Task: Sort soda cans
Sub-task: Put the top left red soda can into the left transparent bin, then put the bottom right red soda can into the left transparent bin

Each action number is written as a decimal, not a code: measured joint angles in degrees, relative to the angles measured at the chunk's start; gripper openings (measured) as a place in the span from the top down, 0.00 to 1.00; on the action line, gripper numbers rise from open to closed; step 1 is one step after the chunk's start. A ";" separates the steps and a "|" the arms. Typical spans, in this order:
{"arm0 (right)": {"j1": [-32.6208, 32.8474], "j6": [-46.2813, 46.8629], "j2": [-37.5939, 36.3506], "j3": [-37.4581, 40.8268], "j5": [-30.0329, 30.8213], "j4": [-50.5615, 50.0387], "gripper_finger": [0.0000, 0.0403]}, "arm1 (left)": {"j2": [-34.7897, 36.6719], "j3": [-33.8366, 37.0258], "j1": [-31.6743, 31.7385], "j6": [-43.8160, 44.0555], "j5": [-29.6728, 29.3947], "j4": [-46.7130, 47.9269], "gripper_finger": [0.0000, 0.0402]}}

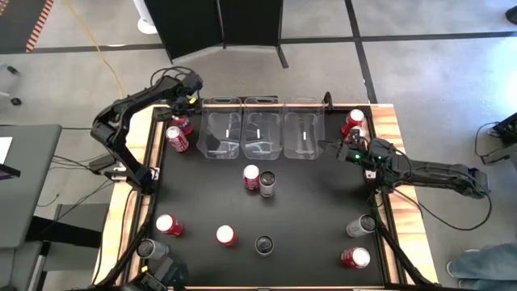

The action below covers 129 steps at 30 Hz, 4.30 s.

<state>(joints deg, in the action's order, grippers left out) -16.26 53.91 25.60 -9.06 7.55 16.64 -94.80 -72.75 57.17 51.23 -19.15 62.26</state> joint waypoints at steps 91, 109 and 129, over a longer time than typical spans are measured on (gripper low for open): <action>12.05 8.63 -0.06 0.00 11.10 -9.38 0.34 | -17.61 -21.14 -13.97 -35.93 -1.21 -4.12 0.10; 11.98 10.61 -0.05 0.00 12.00 -9.33 0.34 | -2.42 -21.05 -13.64 -43.40 -0.62 -4.90 0.02; 13.70 13.08 -0.02 0.00 12.15 9.57 0.56 | 25.07 -21.11 -24.79 -39.67 2.56 9.72 0.16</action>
<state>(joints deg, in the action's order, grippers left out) -2.55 66.99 25.58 -9.06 19.70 26.22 -69.73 -93.86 32.37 11.56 -16.59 71.98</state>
